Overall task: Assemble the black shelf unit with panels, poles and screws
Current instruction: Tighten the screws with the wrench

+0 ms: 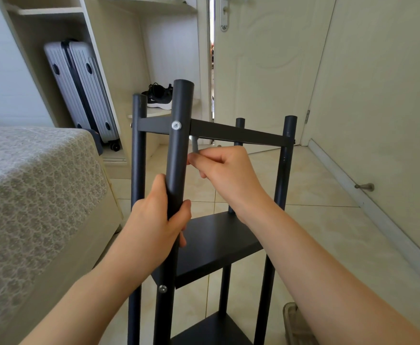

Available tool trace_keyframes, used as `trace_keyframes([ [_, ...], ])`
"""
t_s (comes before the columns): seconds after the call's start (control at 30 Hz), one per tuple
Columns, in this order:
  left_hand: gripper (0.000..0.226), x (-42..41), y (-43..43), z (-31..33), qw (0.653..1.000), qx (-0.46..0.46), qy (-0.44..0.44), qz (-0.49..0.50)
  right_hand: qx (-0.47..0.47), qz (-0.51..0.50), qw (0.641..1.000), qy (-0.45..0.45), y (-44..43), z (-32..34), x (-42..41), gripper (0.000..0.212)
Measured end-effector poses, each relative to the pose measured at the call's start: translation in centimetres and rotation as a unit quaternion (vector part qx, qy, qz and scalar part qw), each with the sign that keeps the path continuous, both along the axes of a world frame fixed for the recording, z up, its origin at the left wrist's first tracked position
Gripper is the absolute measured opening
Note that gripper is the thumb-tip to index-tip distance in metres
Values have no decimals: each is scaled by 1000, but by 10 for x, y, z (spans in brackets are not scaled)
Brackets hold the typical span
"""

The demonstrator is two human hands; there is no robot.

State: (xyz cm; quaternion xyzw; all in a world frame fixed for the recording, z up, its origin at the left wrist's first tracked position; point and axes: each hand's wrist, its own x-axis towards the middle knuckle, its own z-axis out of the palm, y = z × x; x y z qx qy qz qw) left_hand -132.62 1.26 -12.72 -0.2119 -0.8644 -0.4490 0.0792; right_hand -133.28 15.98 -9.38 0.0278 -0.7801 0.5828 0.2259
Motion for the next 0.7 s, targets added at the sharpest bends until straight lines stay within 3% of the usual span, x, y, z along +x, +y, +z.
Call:
trace_keyframes([
  [0.7,23,-3,-3,0,1000,-10,0,3,54,-79,987,126,-8,-14,-15,34],
])
